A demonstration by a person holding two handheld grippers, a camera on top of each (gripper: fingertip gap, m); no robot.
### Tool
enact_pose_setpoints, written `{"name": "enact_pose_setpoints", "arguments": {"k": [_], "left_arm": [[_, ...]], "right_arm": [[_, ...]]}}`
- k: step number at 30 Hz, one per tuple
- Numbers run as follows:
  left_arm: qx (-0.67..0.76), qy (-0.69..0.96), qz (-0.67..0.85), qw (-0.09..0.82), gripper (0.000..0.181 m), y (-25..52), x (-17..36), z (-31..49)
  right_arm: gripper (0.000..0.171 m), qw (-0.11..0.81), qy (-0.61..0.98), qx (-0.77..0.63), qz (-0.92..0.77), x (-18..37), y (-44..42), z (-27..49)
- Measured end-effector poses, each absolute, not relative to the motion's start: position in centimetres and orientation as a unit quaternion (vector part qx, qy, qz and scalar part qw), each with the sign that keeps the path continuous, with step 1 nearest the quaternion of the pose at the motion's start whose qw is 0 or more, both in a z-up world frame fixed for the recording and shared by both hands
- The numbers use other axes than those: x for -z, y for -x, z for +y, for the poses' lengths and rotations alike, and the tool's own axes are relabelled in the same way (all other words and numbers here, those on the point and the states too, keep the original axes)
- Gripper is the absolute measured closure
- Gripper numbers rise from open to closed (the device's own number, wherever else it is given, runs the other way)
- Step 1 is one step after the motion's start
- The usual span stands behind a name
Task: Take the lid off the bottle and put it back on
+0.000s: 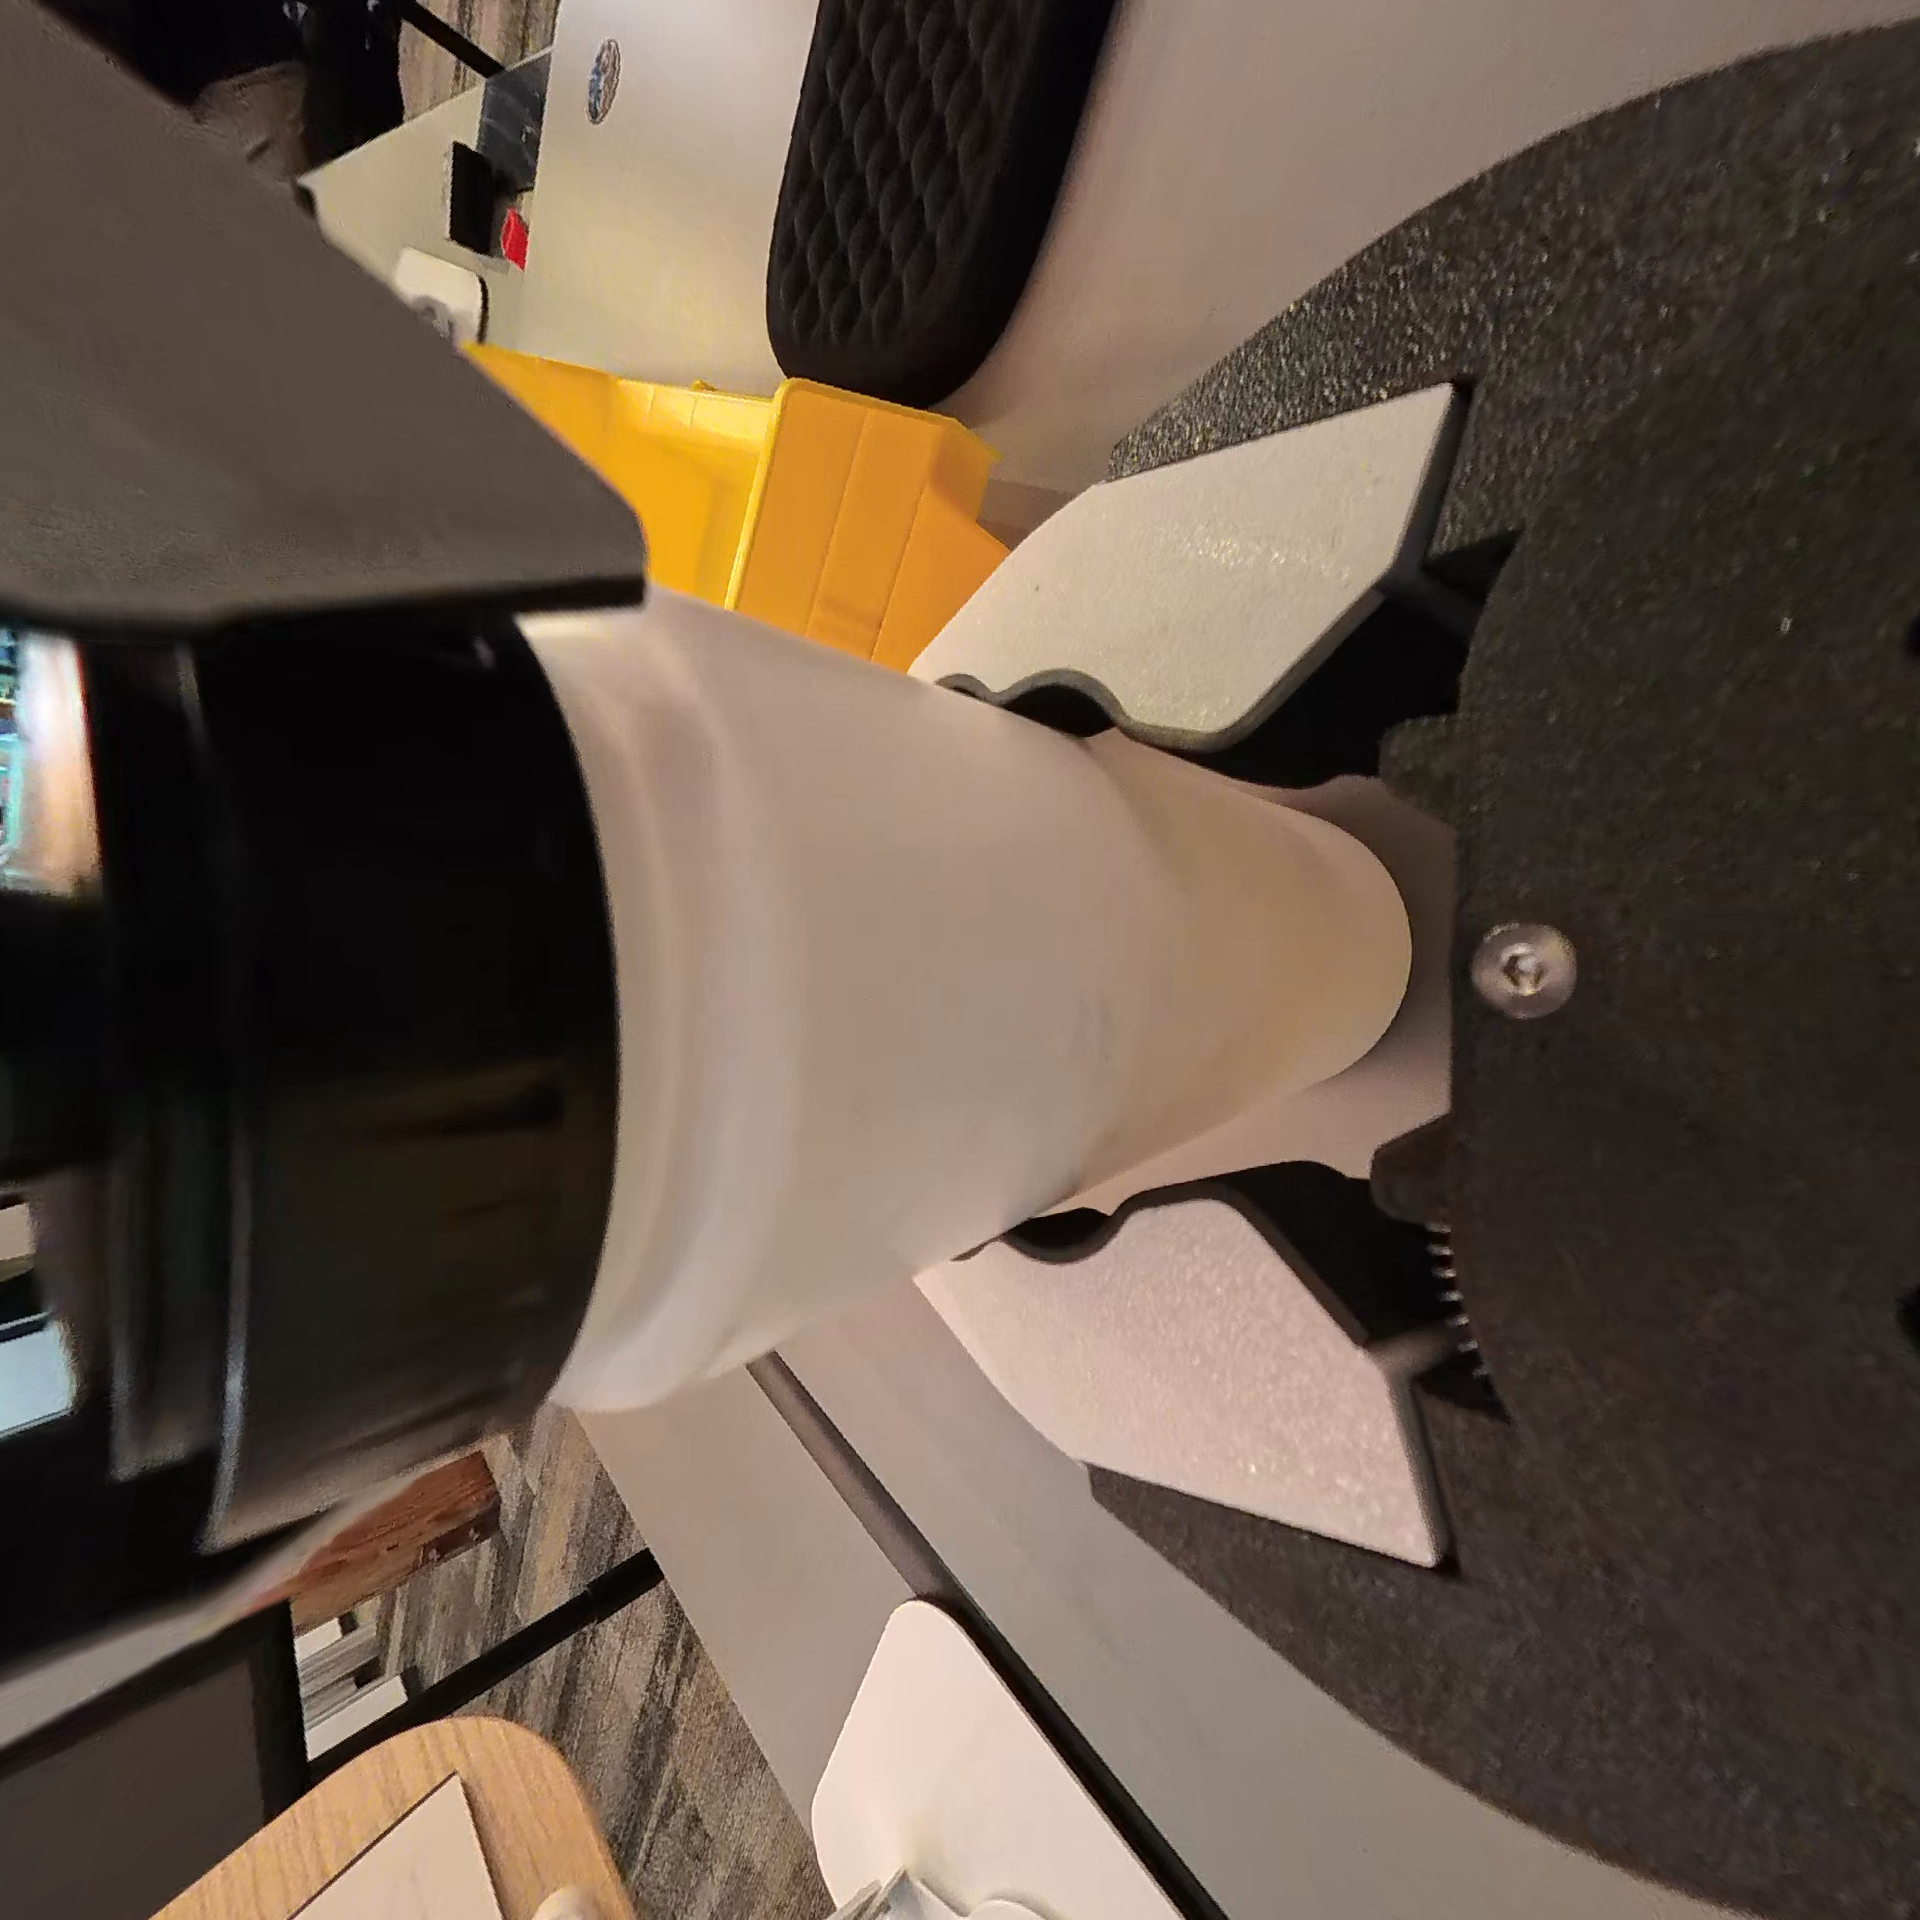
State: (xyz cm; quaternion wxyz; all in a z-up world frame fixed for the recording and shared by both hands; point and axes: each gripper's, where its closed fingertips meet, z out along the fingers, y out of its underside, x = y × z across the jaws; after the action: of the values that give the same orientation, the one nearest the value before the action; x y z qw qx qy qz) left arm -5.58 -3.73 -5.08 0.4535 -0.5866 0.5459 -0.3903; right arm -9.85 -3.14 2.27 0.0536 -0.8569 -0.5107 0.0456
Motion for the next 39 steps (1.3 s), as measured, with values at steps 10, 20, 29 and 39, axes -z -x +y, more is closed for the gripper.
{"name": "enact_pose_setpoints", "arguments": {"k": [10, 20, 29, 39], "left_arm": [[0.388, 0.588, 0.545, 0.455, 0.089, 5.5, 5.1, -3.7], [0.392, 0.587, 0.546, 0.452, 0.089, 5.5, 5.1, -3.7], [0.389, 0.588, 0.546, 0.453, 0.090, 5.5, 5.1, -3.7], [0.388, 0.588, 0.545, 0.454, 0.090, 5.5, 5.1, -3.6]], "right_arm": [[0.096, 0.054, 0.952, -0.027, -0.299, -2.5, 8.9, -3.3], [0.095, 0.039, 0.835, -0.049, -0.546, -2.5, 9.2, -3.6], [0.095, 0.097, 0.904, -0.025, -0.416, -2.5, 9.0, -3.4], [0.095, 0.079, 0.895, 0.001, -0.439, -2.6, 8.8, -3.4]]}}
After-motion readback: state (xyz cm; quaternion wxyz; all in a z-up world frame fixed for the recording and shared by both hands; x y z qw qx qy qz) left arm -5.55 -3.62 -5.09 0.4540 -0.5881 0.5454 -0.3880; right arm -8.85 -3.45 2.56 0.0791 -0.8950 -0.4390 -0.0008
